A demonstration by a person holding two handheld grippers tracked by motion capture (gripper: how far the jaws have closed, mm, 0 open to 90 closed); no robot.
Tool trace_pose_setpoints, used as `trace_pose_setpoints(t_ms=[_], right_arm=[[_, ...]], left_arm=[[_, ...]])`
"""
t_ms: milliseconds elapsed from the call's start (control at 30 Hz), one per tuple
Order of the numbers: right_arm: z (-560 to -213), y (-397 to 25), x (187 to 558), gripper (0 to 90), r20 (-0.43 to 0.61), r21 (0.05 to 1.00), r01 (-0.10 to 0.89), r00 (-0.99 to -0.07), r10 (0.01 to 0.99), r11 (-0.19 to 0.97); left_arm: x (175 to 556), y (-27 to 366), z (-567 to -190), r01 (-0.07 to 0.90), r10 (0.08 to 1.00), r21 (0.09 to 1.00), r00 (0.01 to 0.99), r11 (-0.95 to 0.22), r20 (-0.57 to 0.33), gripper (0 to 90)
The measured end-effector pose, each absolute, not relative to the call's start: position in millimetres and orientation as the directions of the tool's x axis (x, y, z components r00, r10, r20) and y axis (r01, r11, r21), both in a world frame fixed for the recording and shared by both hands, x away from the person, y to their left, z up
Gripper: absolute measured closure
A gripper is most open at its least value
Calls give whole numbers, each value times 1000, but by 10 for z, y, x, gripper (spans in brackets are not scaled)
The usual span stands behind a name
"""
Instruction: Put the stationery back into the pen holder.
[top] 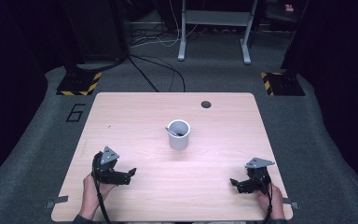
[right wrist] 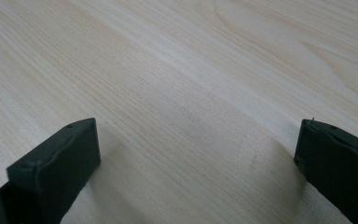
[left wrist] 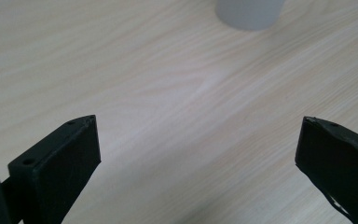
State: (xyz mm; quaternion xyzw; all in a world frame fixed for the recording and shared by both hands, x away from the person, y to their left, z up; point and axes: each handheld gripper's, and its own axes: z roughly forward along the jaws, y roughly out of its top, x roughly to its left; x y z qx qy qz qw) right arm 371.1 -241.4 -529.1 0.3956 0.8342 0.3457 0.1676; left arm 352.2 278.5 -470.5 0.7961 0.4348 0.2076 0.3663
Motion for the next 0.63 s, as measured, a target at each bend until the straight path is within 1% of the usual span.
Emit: trace_pose_setpoints(t_ms=[100, 200, 233, 433, 633], right_arm=[[-5291, -2415, 3711, 0, -6, 709, 544, -631, 776, 448], [-5291, -2414, 3711, 0, -6, 710, 544, -631, 776, 448], [-5291, -2415, 3711, 0, -7, 710, 544, -631, 776, 448], [-5291, -2415, 3711, 0, -7, 710, 543, -631, 776, 448], [-5291, -2412, 3709, 0, -6, 710, 545, -628, 778, 445]], left_arm=[[3505, 2811, -4950, 586, 855, 733, 519, -345, -13, 1], [3507, 2816, -5112, 607, 860, 715, 510, -348, -14, 1], [3506, 2808, -5145, 602, 865, 722, 501, -343, -7, 1], [3514, 2825, -5261, 612, 876, 725, 482, -316, -25, 1], [3515, 2824, -5308, 608, 883, 730, 468, -311, -14, 1]])
